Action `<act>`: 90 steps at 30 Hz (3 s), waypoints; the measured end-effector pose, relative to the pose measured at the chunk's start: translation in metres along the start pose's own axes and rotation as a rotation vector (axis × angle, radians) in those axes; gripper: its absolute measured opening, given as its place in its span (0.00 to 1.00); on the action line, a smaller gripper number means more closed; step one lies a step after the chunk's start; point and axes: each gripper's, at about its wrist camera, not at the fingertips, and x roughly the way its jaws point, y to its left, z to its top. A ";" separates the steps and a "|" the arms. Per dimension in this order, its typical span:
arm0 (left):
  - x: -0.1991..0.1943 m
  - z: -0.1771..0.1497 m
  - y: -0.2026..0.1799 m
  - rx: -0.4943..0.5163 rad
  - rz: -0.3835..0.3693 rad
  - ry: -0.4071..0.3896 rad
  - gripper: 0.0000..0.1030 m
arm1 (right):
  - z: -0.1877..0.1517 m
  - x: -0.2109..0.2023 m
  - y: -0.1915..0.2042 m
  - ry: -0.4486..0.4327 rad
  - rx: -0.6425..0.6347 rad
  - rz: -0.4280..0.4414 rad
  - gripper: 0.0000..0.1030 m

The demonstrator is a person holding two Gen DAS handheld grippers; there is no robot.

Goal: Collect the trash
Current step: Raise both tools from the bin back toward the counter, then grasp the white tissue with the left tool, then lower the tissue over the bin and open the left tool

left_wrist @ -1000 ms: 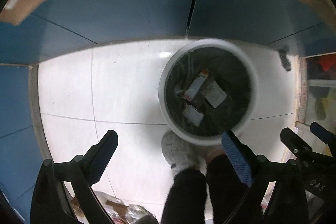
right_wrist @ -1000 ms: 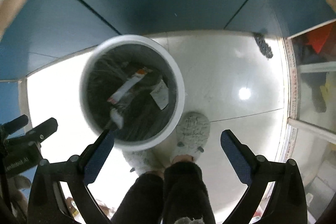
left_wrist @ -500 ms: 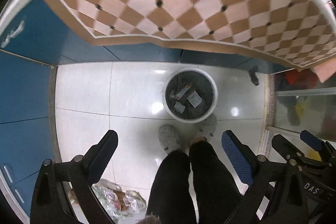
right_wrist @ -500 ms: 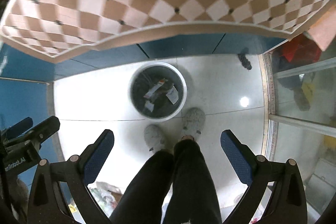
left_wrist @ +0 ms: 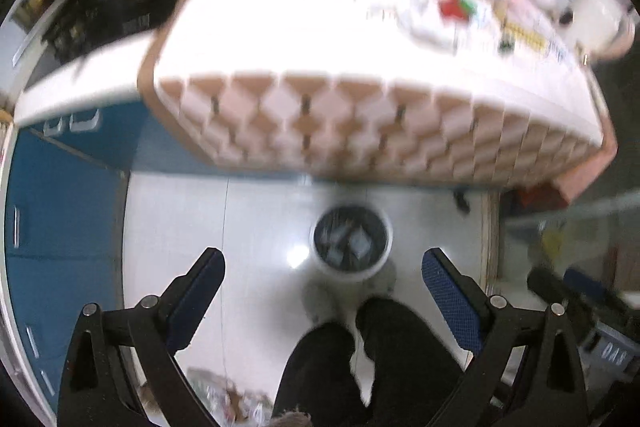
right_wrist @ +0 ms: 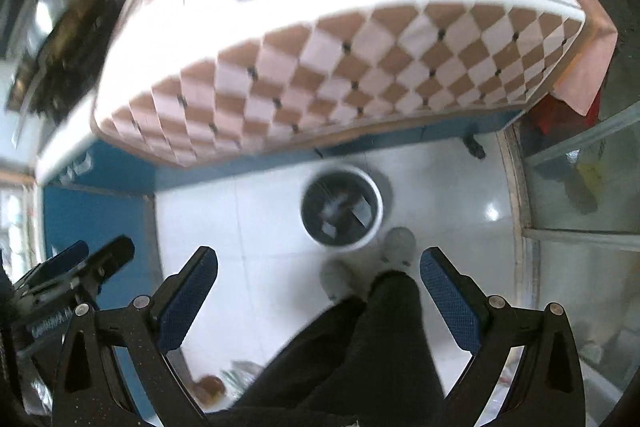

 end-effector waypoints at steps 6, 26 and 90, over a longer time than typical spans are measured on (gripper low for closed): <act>-0.003 0.095 -0.016 -0.037 -0.043 -0.069 0.98 | 0.068 -0.037 -0.021 -0.104 0.070 0.048 0.99; 0.145 0.250 -0.103 -0.130 0.021 0.097 0.02 | 0.325 0.078 -0.094 -0.030 0.150 0.108 0.87; 0.515 -0.092 -0.018 0.007 -0.025 0.477 0.92 | -0.036 0.543 -0.149 0.379 0.034 -0.012 0.63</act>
